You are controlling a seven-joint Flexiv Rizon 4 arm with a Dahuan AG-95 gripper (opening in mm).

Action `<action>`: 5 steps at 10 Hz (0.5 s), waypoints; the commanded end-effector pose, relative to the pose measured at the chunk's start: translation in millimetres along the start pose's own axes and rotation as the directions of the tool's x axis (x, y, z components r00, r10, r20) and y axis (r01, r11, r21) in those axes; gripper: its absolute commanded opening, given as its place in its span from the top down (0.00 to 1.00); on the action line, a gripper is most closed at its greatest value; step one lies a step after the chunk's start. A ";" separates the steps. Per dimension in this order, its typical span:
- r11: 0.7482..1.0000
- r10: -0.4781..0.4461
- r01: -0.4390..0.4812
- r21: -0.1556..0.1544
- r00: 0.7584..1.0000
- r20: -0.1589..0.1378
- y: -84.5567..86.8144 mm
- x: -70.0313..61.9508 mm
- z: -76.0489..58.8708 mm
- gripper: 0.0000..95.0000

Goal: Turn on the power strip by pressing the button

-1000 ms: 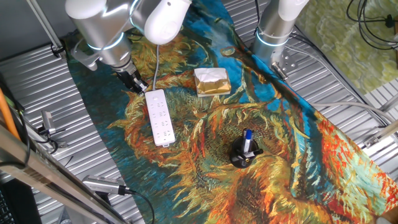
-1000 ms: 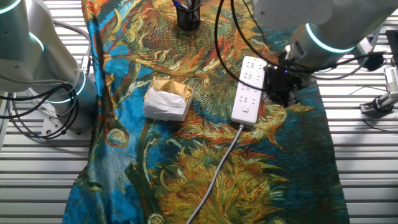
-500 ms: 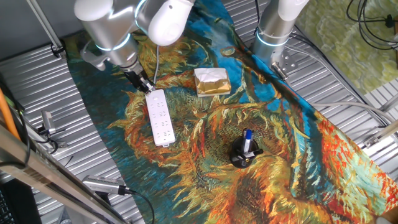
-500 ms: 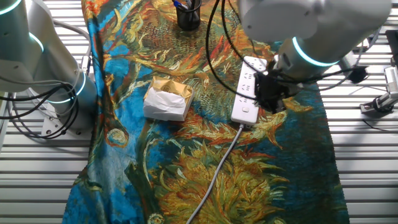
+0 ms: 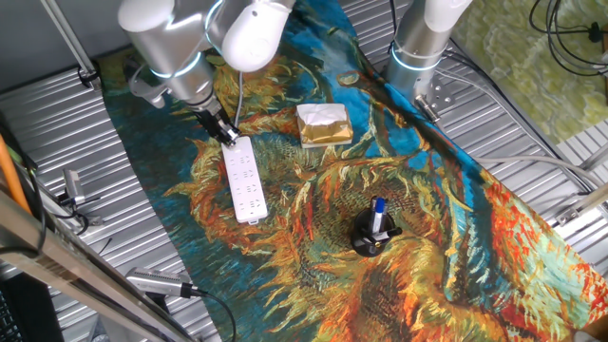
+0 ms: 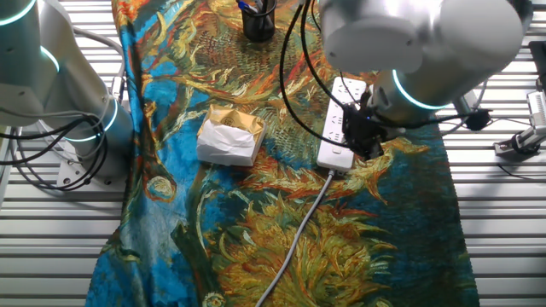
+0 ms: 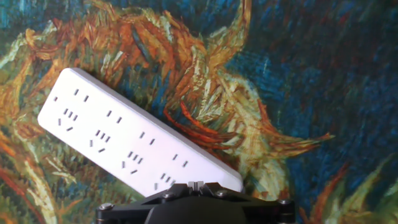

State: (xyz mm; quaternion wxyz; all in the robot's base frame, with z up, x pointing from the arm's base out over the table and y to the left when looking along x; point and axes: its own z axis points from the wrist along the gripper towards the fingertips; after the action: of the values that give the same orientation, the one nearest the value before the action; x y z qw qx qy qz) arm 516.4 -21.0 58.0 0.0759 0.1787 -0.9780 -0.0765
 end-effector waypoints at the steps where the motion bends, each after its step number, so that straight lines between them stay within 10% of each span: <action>1: 1.000 0.005 -0.006 -0.021 1.000 -0.009 -0.1 2.0 1.3 1.00; 5: 0.999 0.005 -0.006 -0.049 1.000 -0.012 -1.7 14.6 14.6 1.00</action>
State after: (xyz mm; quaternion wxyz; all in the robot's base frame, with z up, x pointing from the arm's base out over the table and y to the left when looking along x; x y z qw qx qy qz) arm 499.6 -26.7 44.4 0.0852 0.1738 -0.9761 -0.0994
